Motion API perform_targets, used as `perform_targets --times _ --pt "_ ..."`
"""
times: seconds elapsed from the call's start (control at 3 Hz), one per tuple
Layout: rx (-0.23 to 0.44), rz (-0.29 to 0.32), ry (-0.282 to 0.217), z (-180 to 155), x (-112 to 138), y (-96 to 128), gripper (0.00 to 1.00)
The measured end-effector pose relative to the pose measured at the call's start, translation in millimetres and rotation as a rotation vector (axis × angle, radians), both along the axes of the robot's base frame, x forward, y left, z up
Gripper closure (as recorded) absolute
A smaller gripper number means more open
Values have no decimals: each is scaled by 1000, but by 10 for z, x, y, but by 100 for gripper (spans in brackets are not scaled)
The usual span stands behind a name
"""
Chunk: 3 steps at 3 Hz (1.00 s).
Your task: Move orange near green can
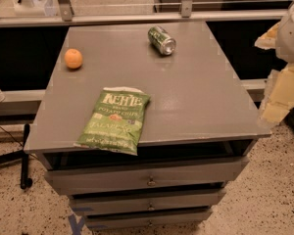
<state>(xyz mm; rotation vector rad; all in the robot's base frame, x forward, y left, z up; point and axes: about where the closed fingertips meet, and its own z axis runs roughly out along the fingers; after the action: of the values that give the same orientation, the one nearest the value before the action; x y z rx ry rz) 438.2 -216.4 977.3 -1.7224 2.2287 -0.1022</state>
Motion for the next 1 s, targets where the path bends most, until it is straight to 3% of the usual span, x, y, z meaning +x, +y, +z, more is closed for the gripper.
perform_targets --times 0.33,0.67,1.0 --pt "1 0 0 0 0 2 0" --pt "52 13 -9 -30 24 96 0" --pt "202 -4 -8 -206 145 358 0"
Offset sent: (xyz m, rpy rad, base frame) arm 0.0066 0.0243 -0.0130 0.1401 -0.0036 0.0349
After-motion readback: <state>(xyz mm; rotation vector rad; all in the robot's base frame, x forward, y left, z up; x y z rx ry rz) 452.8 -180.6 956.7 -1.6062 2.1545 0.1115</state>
